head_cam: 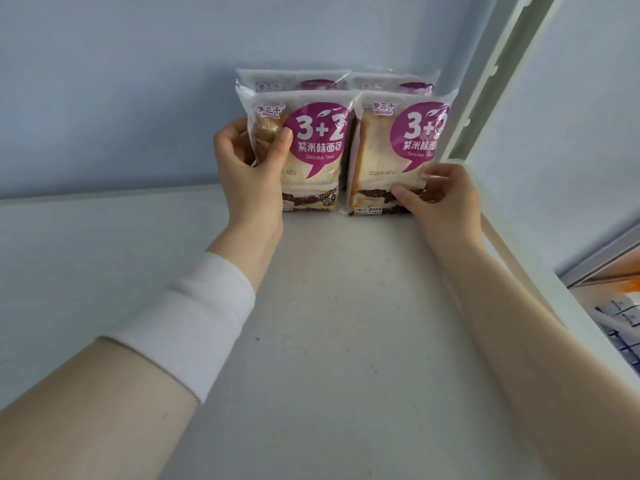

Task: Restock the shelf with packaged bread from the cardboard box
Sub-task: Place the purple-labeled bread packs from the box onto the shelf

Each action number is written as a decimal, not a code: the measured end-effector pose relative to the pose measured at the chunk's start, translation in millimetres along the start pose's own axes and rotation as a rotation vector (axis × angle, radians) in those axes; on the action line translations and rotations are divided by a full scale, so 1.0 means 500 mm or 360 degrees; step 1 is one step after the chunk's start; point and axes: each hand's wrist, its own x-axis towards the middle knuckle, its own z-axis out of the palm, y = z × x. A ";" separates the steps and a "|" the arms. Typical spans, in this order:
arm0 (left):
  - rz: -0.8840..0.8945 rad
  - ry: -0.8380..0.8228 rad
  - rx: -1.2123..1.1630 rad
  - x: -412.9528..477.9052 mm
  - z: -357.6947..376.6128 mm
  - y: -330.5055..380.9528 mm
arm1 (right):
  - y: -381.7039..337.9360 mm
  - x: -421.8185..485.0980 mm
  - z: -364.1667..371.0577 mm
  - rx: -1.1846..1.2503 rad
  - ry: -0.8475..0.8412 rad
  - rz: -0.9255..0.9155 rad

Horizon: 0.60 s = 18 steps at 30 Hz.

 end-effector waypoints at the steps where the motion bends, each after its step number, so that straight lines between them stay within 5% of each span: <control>1: -0.0008 -0.0003 0.0039 -0.003 0.000 0.003 | -0.005 -0.005 0.001 -0.0005 0.0015 0.0018; 10: 0.0433 -0.0157 0.1345 -0.098 -0.064 0.088 | -0.094 -0.166 -0.037 -0.0651 -0.0002 -0.0019; 14: 0.0943 -0.0937 0.2220 -0.230 -0.140 0.132 | -0.117 -0.340 -0.086 -0.1264 -0.0136 -0.0111; 18: 0.0904 -0.1450 0.2609 -0.392 -0.210 0.197 | -0.133 -0.531 -0.162 -0.1614 -0.0251 -0.0075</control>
